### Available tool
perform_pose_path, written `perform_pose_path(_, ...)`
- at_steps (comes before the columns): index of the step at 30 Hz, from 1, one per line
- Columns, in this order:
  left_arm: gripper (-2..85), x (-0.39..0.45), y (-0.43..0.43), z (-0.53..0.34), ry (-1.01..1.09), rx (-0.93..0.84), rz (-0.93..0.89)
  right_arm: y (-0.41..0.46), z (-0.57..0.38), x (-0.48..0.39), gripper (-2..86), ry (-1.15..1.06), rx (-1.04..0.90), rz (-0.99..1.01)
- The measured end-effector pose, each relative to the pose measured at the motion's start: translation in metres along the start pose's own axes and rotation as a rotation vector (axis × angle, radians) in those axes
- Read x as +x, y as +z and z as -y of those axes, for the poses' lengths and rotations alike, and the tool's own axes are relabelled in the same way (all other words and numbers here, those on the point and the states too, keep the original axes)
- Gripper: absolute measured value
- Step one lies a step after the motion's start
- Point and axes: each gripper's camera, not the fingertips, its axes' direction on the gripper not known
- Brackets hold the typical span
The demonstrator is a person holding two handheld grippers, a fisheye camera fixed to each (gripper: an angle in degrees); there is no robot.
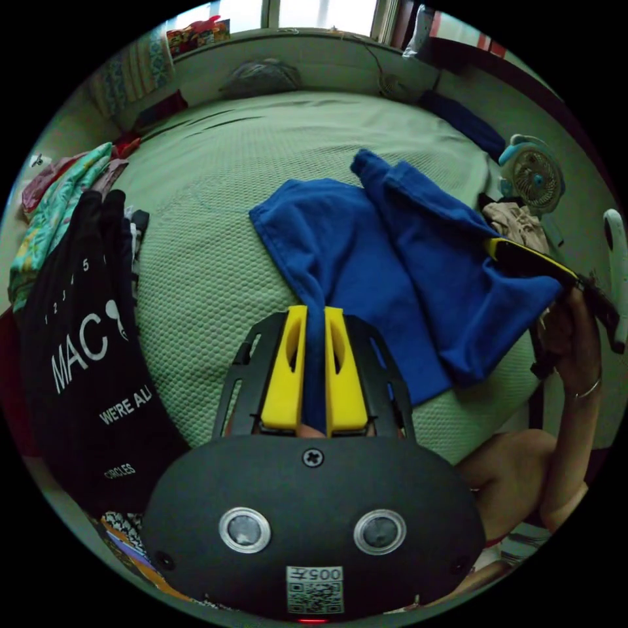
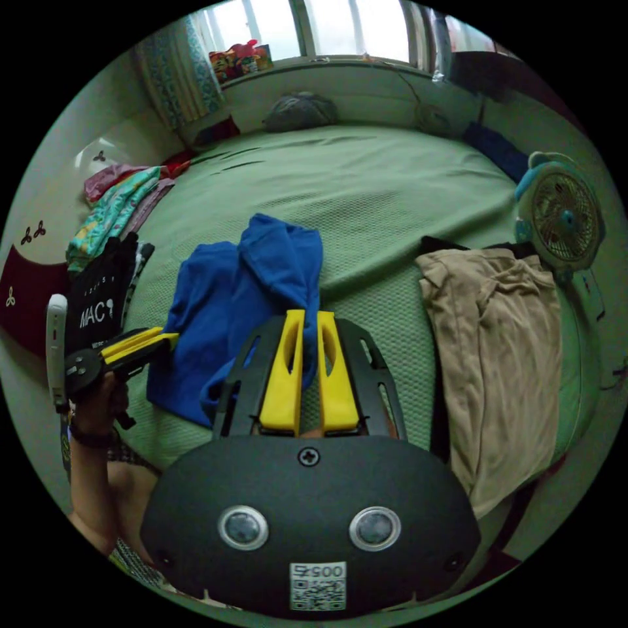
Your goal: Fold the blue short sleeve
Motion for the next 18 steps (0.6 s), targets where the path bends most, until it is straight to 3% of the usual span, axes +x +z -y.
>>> perform_pose_path(10,5.4,0.015,-0.024,0.007,0.012,-0.006,0.078,-0.021,-0.008,0.083,-0.7,0.19,0.044,-0.239)
perform_pose_path(18,5.0,0.005,-0.047,0.004,-0.013,0.02,0.117,-0.009,-0.008,0.097,-0.4,0.22,-0.01,-0.161)
